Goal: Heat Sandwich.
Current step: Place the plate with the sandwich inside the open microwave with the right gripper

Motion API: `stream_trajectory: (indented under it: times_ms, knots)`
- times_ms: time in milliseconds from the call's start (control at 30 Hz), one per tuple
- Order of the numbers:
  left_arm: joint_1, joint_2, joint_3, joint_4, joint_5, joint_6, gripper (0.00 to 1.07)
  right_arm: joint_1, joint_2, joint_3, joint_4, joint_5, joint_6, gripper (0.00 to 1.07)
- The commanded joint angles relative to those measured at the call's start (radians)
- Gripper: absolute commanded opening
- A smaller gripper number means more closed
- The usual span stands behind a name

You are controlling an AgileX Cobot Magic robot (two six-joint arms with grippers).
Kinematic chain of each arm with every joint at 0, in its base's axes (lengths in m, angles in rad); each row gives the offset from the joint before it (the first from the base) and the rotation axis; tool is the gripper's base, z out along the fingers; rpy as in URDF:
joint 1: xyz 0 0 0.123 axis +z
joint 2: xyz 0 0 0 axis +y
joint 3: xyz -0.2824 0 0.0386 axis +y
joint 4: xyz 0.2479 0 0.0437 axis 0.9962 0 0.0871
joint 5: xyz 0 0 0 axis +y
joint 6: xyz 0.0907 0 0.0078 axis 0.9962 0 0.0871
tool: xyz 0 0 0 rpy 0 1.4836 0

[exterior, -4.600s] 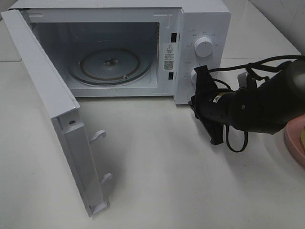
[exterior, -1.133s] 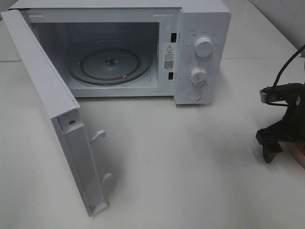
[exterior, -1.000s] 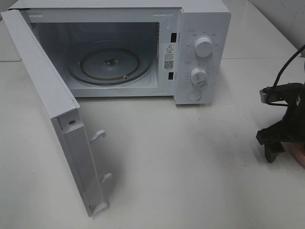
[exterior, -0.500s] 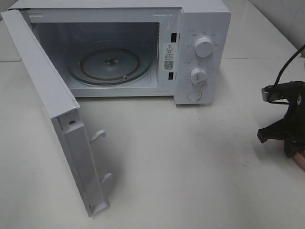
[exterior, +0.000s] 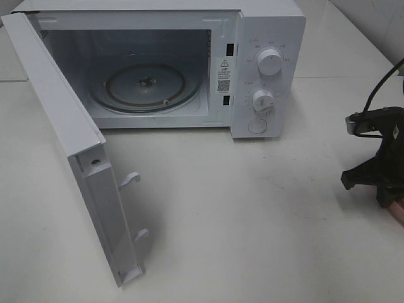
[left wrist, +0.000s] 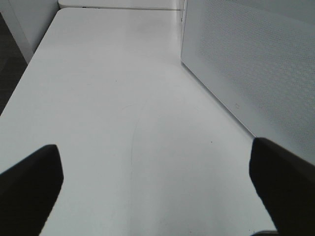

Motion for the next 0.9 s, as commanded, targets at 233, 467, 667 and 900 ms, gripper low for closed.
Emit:
stream_trajectory:
  times_ms: [233,467,667,900]
  knots:
    - [0.006,-0.019,0.000,-0.005,-0.010,-0.001,0.98,0.003,0.003,0.002,-0.013,0.018,0.019,0.00]
    - [0.006,-0.019,0.000,-0.005,-0.010,-0.001,0.98,0.092,0.003,0.002,-0.121,0.075,0.120,0.00]
    - [0.006,-0.019,0.000,-0.005,-0.010,-0.001,0.98,0.179,-0.003,0.002,-0.203,0.146,0.205,0.00]
    - [0.006,-0.019,0.000,-0.005,-0.010,-0.001,0.98,0.235,-0.056,0.003,-0.210,0.193,0.208,0.00]
